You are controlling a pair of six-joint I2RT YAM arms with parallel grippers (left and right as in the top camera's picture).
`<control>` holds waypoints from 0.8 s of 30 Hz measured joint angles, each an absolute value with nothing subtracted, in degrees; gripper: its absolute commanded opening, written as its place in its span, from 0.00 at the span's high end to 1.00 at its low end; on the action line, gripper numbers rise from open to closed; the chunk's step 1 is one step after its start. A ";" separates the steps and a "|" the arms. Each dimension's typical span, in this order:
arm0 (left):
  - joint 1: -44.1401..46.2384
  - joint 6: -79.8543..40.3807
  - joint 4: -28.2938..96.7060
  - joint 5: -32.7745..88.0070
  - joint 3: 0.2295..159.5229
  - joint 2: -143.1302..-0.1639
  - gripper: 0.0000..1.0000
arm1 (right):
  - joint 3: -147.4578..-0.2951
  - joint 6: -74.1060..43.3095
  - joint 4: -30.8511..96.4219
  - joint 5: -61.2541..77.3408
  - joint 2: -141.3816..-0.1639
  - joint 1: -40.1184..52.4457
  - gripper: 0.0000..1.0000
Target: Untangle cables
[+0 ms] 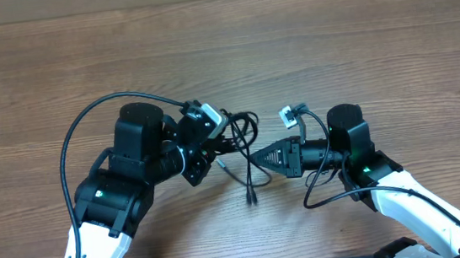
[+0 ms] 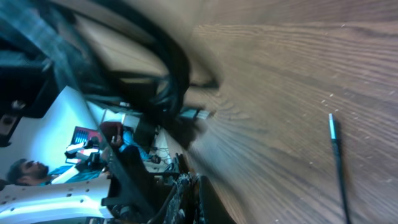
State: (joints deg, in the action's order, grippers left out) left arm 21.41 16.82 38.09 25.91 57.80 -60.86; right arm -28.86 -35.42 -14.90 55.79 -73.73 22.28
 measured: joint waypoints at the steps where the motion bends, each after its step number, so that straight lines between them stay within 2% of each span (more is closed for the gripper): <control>1: 21.41 16.43 38.09 25.23 57.80 -60.86 0.96 | -28.86 -35.88 -14.85 55.96 -73.73 22.72 0.96; 17: 21.41 12.29 37.17 27.22 57.80 -64.31 0.96 | -28.86 -39.00 -14.94 56.60 -73.73 26.72 0.96; 24: 21.41 12.14 36.82 27.86 57.80 -64.31 0.96 | -28.86 -39.05 -14.94 56.77 -73.65 22.59 0.91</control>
